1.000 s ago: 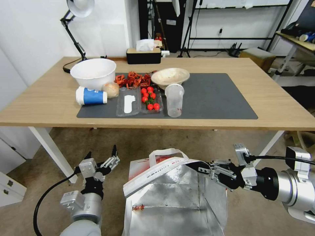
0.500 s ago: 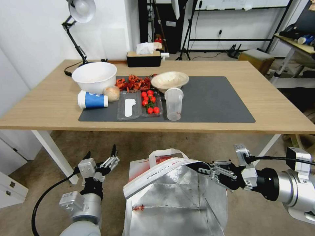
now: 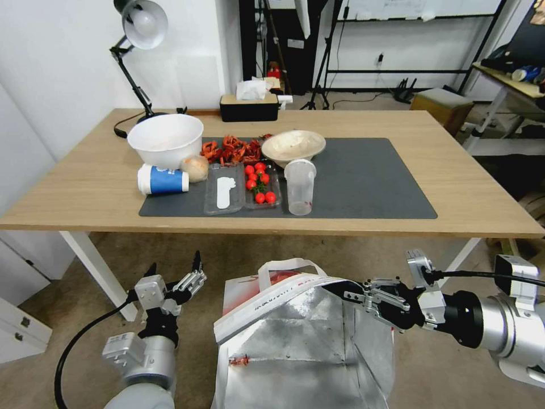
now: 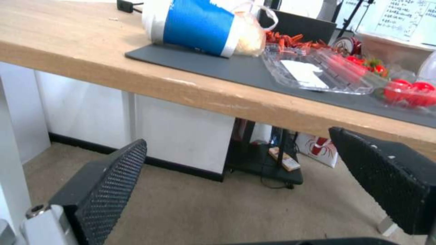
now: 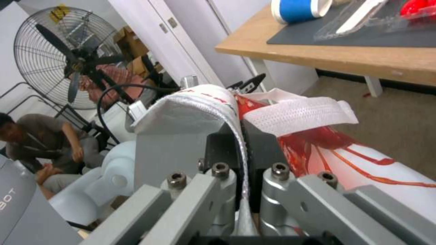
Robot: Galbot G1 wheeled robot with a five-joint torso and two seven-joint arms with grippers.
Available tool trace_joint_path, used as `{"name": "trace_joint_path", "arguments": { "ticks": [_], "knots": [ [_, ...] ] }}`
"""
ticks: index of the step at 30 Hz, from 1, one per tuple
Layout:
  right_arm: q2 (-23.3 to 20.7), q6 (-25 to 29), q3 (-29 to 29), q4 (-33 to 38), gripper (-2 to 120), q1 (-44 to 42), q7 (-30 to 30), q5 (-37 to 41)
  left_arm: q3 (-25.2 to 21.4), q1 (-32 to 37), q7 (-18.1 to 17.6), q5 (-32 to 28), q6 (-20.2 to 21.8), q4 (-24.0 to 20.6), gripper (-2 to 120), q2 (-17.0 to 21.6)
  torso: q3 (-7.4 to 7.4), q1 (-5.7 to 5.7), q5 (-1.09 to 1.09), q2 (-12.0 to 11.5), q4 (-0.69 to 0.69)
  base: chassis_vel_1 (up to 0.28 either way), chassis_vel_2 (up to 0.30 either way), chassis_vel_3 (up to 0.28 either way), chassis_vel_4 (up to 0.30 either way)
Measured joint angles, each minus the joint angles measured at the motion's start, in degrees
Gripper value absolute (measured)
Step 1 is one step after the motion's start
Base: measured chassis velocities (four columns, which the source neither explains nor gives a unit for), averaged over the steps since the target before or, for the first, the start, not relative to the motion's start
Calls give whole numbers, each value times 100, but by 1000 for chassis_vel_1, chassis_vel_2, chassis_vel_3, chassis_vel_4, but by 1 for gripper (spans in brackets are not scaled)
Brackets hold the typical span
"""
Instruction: Pick up the food delivery bag from the floor and place it on the table.
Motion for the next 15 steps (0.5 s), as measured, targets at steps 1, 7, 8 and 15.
{"name": "trace_joint_path", "arguments": {
  "ticks": [1, 7, 8, 15],
  "knots": [
    [0, 0, 0, 0, 0, 0, 0, 0, 0, 0, 0, 0, 0, 0, 100, 0, 0, 0, 0, 0, 0, 0, 0, 0, 0],
    [5, 0, -13, -6, 0, 1, -2, 2, 1, -12, 0, 1, -1, 1, 100, 3, 104, 77, 0, 182, 0, 0, 0, 0, 0],
    [5, 0, -13, -6, 0, 1, -2, 2, 1, -12, 0, 1, -1, 1, 100, 3, 104, 77, 0, 182, 0, 0, 0, 0, 0],
    [2, 0, -13, -11, 0, 3, -16, -2, 2, -19, -3, -1, -1, 9, 100, 9, 222, 171, 0, 392, 0, 0, 0, 0, 0]
  ]
}}
